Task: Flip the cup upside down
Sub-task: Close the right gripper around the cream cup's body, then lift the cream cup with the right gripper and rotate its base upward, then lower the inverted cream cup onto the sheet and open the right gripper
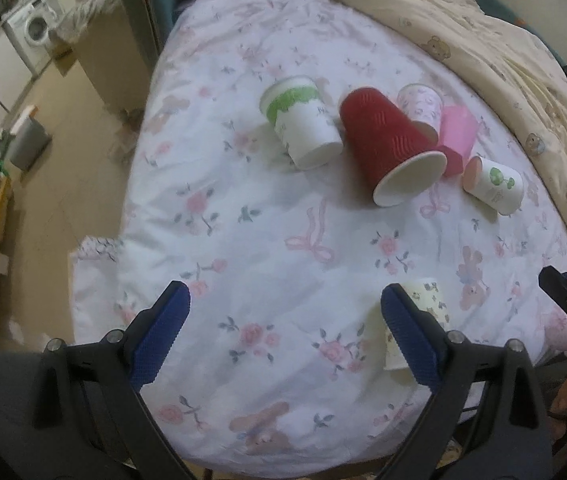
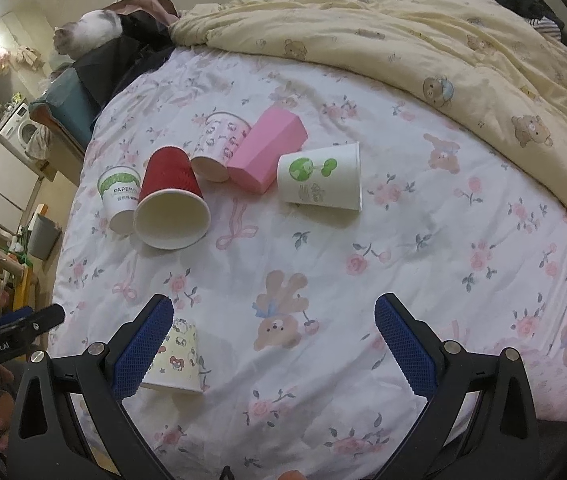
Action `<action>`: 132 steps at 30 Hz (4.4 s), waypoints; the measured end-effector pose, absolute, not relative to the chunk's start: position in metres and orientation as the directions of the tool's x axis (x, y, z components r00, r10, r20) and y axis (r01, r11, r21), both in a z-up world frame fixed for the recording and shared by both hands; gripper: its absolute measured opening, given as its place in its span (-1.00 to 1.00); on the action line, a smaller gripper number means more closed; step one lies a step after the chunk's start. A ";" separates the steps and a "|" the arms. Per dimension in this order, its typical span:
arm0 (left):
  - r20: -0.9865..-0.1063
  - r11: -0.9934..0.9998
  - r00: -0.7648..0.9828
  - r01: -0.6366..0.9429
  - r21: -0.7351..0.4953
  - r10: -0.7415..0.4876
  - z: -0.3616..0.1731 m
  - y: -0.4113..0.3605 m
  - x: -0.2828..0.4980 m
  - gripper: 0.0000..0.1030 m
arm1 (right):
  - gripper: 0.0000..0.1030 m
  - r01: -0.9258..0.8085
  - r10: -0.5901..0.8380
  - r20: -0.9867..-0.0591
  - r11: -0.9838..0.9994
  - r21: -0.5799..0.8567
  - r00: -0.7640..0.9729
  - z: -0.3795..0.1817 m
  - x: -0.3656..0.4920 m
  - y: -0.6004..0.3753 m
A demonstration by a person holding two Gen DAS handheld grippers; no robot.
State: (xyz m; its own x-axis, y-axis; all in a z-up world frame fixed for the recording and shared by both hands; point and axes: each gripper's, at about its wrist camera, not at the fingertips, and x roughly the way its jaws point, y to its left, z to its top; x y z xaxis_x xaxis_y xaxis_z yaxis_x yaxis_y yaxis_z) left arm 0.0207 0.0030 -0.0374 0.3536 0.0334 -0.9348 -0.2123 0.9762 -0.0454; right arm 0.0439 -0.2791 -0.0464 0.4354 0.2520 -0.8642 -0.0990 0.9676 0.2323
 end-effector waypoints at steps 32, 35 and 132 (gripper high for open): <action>-0.936 0.960 0.352 -0.258 -0.106 -0.009 -0.031 0.022 0.020 0.84 | 0.18 -0.077 0.500 -0.844 0.850 0.521 -0.192 -0.159 0.083 -0.180; -0.936 0.961 0.352 -0.255 -0.105 -0.009 -0.031 0.021 0.020 0.84 | 0.18 -0.089 0.514 -0.840 0.841 0.533 -0.176 -0.146 0.082 -0.189; -0.929 0.966 0.370 -0.238 -0.100 -0.005 -0.037 0.016 0.002 0.87 | 0.85 -0.380 0.331 -0.891 0.903 0.203 0.310 -0.104 0.100 -0.164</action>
